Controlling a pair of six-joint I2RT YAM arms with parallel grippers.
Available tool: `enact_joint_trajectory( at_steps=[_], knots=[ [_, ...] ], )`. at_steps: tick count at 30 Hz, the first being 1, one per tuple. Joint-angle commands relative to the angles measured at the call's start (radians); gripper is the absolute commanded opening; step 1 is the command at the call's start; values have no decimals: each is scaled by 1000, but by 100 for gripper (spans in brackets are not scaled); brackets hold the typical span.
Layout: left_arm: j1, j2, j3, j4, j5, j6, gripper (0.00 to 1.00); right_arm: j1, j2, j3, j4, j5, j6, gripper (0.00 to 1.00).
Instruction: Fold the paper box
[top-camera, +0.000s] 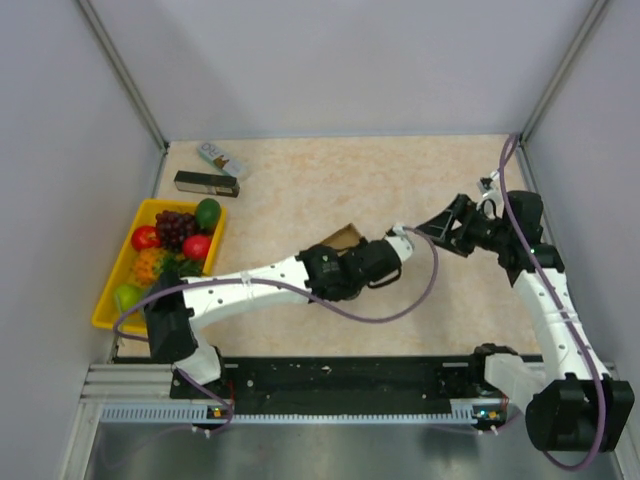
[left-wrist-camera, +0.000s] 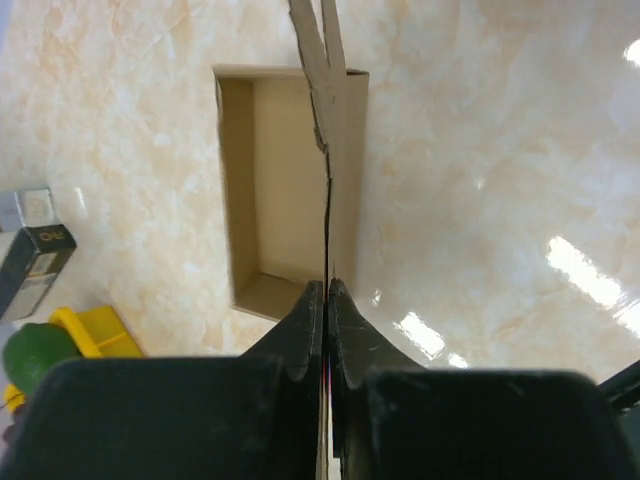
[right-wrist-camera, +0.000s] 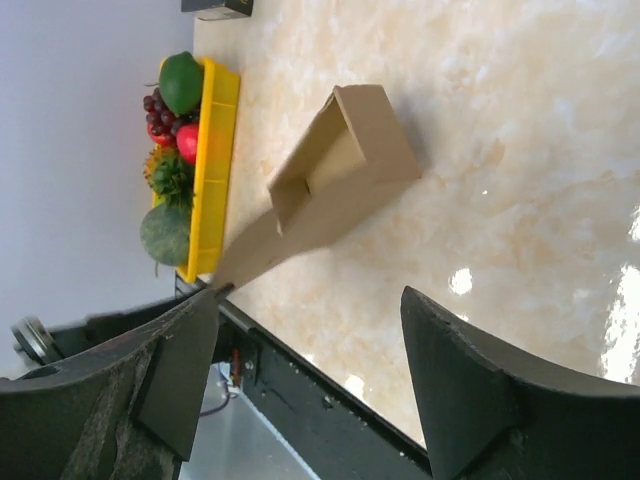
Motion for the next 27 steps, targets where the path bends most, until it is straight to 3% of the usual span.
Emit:
enact_joint_trajectory(
  at_steps=[1, 4, 7, 9, 12, 16, 21, 27],
  knots=[
    [112, -5, 178, -155, 230, -206, 0, -22, -17, 36, -17, -1, -91, 73],
    [203, 8, 268, -227, 283, -338, 0, -22, -42, 2, -30, 30, -117, 73],
    [321, 47, 323, -267, 427, -480, 0, -3, -63, -36, -31, 10, -152, 73],
    [384, 100, 378, -308, 500, -580, 0, 119, -74, -56, -22, 35, -198, 74],
    [410, 172, 442, -351, 470, -710, 0, 259, -118, -88, -1, 174, -232, 74],
    [454, 251, 465, -403, 533, -1013, 0, 405, -241, -229, 246, 276, -205, 75],
    [491, 292, 460, -425, 637, -1223, 0, 652, -302, -366, 407, 647, -232, 75],
    [494, 266, 442, -417, 536, -1338, 0, 945, -251, -319, 434, 1020, -274, 72]
  ],
)
